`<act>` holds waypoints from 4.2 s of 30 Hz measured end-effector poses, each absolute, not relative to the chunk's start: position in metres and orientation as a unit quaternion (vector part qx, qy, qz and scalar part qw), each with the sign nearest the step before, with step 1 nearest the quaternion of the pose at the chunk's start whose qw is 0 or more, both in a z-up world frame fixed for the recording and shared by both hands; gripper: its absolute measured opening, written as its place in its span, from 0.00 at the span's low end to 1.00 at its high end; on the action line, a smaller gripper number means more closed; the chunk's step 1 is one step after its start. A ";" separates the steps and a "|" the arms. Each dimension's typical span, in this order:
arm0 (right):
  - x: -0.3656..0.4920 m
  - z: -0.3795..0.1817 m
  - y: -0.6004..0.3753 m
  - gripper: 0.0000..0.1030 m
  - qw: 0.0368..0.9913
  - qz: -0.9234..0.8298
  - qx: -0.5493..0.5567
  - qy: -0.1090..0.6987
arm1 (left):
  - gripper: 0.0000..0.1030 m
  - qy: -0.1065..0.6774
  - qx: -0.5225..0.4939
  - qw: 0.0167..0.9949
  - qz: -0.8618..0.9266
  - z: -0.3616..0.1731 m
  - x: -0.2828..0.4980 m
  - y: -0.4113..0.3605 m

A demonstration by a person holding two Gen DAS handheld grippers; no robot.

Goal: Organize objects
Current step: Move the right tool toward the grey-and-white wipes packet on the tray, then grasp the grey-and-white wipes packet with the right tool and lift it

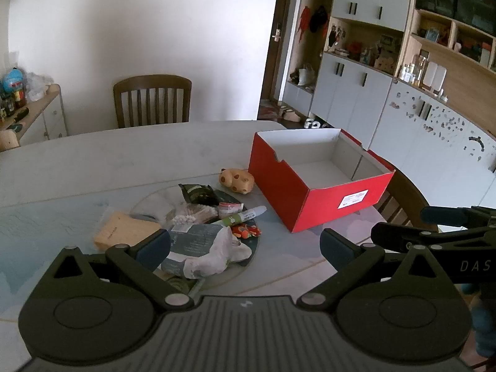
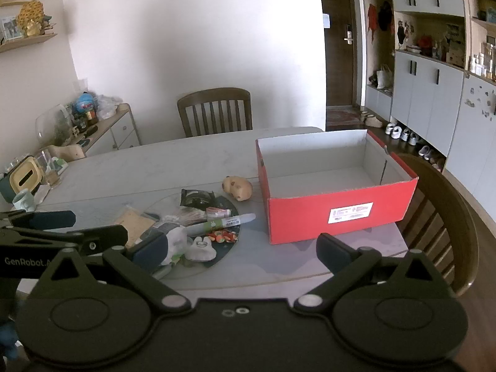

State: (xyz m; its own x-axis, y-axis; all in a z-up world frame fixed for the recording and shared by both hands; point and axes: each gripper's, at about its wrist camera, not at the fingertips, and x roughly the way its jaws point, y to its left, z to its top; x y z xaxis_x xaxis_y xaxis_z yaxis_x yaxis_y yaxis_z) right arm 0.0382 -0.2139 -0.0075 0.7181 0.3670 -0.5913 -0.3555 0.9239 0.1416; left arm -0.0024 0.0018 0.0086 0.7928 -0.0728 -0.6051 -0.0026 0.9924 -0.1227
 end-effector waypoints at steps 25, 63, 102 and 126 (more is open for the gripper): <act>0.042 -0.006 -0.217 0.99 0.923 0.220 0.007 0.314 | 1.00 0.321 -0.059 0.945 0.002 0.011 -0.005 -0.004; 0.098 -0.057 -0.124 0.98 0.878 0.302 -0.099 0.358 | 0.99 0.391 0.012 0.920 0.008 -0.116 0.036 0.047; 0.148 -0.116 -0.018 0.32 0.802 0.349 -0.162 0.457 | 0.54 0.404 0.052 0.908 -0.094 -0.172 0.066 0.071; 0.139 -0.053 -0.105 0.11 0.869 0.231 -0.027 0.437 | 0.53 0.391 0.012 0.911 -0.130 -0.138 0.055 0.093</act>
State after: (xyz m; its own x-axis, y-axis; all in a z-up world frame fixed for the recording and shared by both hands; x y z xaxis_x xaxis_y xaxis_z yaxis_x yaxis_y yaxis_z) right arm 0.1389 -0.1049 -0.0528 0.5108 0.3785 -0.7719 -0.4255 0.8915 0.1555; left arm 0.0550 0.0930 -0.1375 0.6598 -0.2273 -0.7162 0.2454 0.9661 -0.0805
